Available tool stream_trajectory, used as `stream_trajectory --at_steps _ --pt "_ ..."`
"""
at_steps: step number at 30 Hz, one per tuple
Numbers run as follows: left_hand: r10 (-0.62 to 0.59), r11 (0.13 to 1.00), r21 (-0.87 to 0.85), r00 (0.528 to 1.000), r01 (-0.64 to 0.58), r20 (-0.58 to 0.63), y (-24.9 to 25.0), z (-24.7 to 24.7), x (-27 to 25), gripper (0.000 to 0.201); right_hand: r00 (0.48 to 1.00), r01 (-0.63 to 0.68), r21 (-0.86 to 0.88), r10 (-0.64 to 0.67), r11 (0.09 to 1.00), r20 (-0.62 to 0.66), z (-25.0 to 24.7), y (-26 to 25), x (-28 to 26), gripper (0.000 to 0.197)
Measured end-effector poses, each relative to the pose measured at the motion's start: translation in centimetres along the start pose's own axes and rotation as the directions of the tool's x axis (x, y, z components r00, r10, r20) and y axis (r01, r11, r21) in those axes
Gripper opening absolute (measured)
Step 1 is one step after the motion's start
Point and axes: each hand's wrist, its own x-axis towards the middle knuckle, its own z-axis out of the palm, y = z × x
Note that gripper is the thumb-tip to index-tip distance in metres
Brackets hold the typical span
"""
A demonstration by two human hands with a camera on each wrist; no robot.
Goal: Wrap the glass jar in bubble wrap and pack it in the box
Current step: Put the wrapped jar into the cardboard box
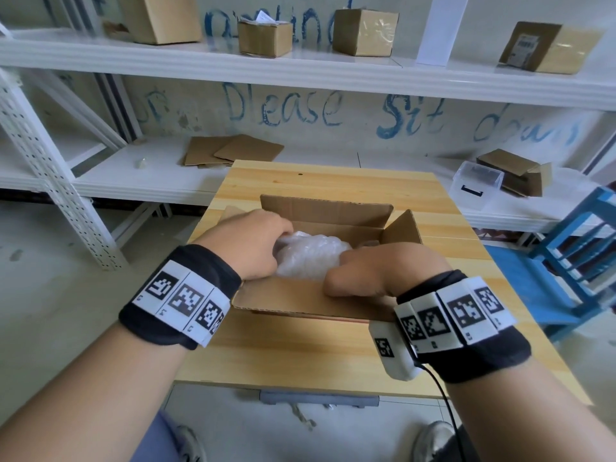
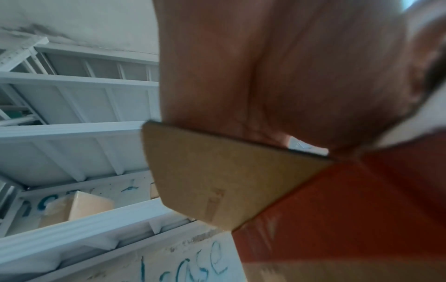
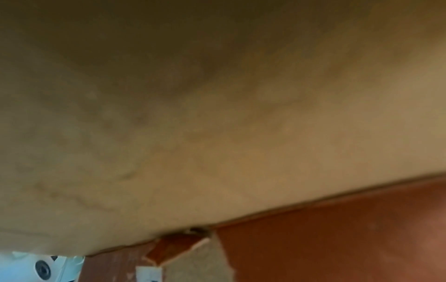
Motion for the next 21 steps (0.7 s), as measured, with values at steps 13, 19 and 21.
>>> stream_trajectory --at_steps 13,19,21 --pt "0.006 1.0 -0.023 0.955 0.001 0.295 -1.7 0.2 0.1 0.027 0.996 0.051 -0.12 -0.059 0.991 -0.061 0.0 0.5 0.6 0.036" --pt "0.027 0.988 -0.153 0.962 0.016 0.272 -1.7 -1.2 -0.6 0.04 0.964 0.134 -0.205 -0.175 0.97 -0.2 -1.1 1.3 -0.2 0.027" --pt "0.031 0.984 -0.18 0.966 0.016 0.257 -2.2 -1.0 -0.4 0.041 0.955 0.135 -0.223 -0.186 0.965 -0.229 -1.1 1.5 -0.7 0.026"
